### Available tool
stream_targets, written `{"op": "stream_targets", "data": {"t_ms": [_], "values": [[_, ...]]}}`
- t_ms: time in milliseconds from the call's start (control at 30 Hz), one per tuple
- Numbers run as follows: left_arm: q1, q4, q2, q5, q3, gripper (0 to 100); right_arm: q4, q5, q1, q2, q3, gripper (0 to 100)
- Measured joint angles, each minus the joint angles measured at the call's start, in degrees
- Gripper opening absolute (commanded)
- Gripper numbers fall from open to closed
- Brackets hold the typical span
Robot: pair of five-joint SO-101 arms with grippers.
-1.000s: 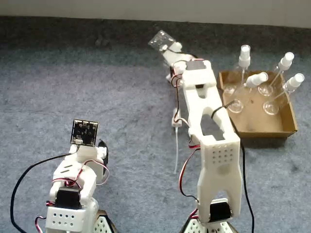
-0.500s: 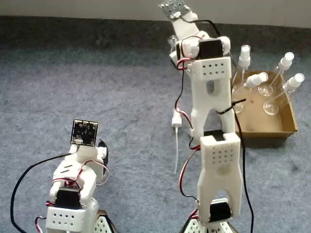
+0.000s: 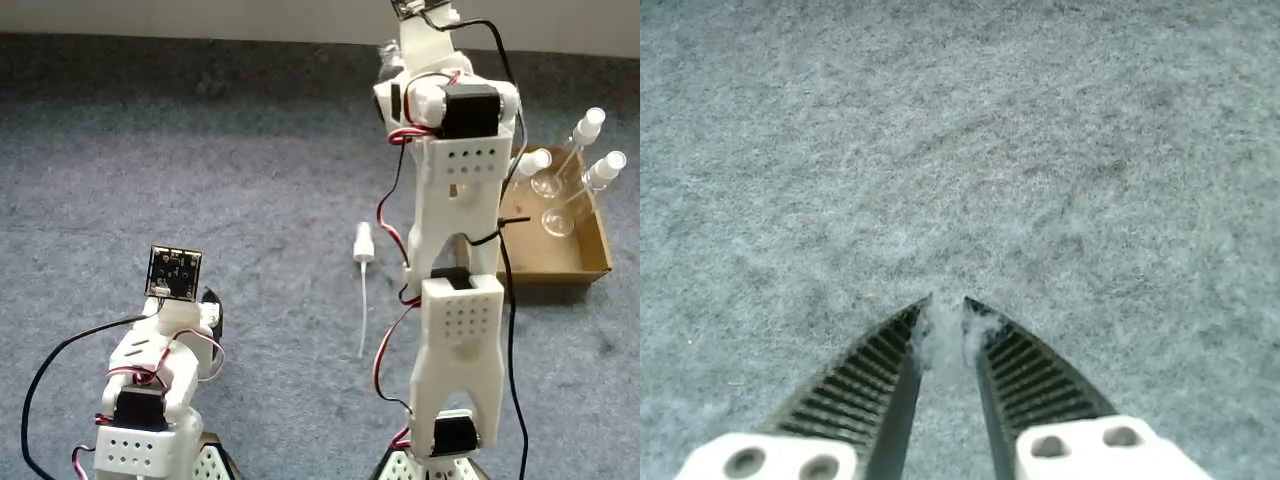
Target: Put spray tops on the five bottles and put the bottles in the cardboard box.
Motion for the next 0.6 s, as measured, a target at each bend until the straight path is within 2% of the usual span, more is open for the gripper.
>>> {"op": "stream_targets", "data": {"t_ms": [433, 600], "values": [[0.0, 0.0, 0.0, 0.0, 0.0, 1, 0.0, -0.26, 0.18, -17.93, 0.62, 4.8], [0.0, 0.0, 0.0, 0.0, 0.0, 1, 0.0, -0.26, 0.18, -27.34, 11.08, 4.8]]}}
